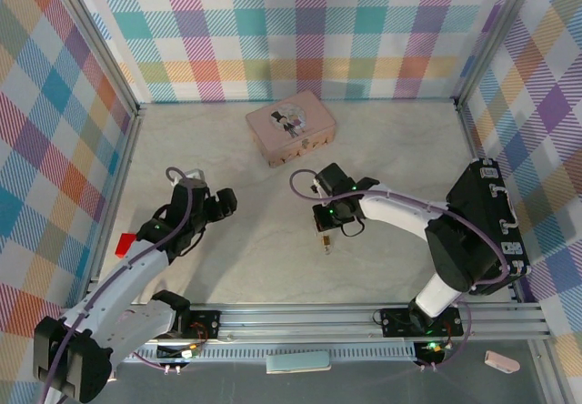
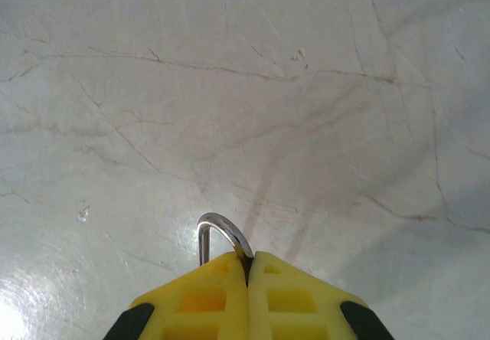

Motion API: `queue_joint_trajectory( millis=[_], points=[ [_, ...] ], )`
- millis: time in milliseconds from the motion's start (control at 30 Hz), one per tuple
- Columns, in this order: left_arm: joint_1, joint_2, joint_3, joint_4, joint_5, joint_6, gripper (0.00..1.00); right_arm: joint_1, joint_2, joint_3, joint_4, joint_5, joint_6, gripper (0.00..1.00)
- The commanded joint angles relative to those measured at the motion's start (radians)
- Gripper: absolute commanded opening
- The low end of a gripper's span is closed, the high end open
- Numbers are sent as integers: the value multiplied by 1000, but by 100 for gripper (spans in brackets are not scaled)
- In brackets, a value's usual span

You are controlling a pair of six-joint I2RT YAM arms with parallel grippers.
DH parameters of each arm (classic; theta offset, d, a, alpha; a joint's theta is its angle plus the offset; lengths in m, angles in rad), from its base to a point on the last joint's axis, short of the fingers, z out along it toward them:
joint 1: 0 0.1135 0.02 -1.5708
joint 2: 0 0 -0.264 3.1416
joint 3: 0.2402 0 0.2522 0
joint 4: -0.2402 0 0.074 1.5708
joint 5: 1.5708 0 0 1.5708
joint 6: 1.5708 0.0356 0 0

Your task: Unlock the padlock with the key

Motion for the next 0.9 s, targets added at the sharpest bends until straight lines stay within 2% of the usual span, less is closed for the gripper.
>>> queue_joint_trajectory(
  millis=[0,433,700,867],
  points=[
    [3,-33,-19,-8,-24,9,90,10,43,37,-3,-12,-18,0],
    [3,-76,-67,-2,-32,9,90,33,125,89,14,-18,4,1],
    [4,-64,-47,-17,-39,26,90,35,72,79,-26,30,0,22],
    [5,-91,-24,-74,-91,35,90,41,-17,65,-70,46,-10,28]
  ],
)
